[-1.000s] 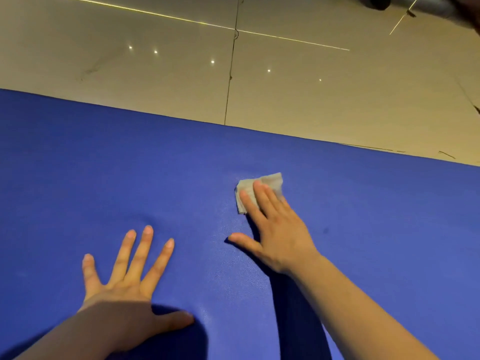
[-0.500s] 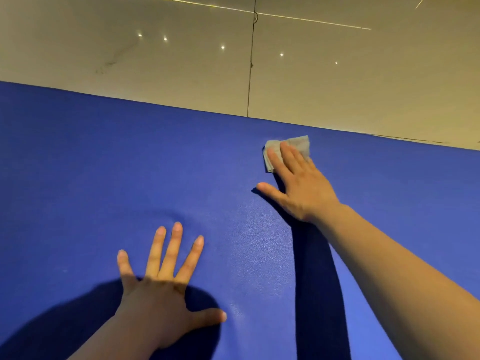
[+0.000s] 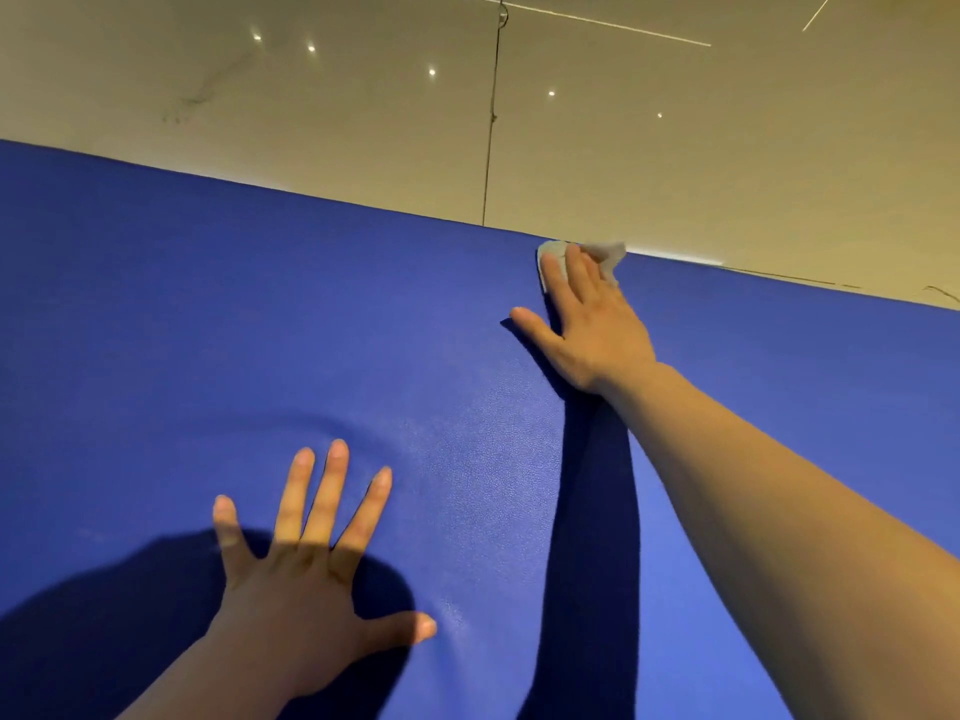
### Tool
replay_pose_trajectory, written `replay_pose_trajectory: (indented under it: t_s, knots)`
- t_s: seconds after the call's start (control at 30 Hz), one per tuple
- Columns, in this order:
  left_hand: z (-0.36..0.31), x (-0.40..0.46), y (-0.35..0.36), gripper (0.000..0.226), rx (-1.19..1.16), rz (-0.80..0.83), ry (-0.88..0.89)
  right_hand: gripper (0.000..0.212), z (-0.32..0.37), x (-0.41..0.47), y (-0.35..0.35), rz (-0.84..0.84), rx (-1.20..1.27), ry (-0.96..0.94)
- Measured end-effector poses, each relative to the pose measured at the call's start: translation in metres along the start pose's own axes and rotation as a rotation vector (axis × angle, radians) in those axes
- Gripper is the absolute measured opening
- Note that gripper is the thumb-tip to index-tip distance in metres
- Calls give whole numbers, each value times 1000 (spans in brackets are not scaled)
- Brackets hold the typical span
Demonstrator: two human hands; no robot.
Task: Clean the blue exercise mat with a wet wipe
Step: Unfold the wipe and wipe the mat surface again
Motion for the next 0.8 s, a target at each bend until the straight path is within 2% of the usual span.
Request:
replay_pose_trajectory:
  t_s: [0.13, 0.23, 0.37, 0.57, 0.63, 0.73, 0.8]
  knots:
    - [-5, -2, -3, 113, 5, -56, 5, 90, -103, -16, -20, 45, 2, 289]
    - [-5, -3, -7, 112, 19, -105, 8, 94, -141, -31, -25, 79, 31, 336]
    - [-2, -2, -1, 112, 40, -126, 7, 75, -133, -27, -17, 118, 6, 291]
    - [-5, -1, -6, 111, 58, -171, 22, 81, -150, -32, -21, 25, 82, 310]
    - [-2, -1, -7, 111, 55, -174, 19, 81, -132, -26, -23, -18, 56, 291]
    - [0, -1, -5, 111, 67, -150, 20, 89, -79, -15, -16, -46, 20, 147]
    - [0, 0, -5, 113, 69, -143, 20, 86, -49, -10, -11, -61, -20, 86]
Point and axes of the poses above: each hand's wrist, its own x-axis towards the middle knuckle, its own y-axis out of the palm, z = x × y, the point moved 10 cm from there along x, towards the middle knuckle, and after that the axes turned 10 degrees about z, right-handed, at the moved point
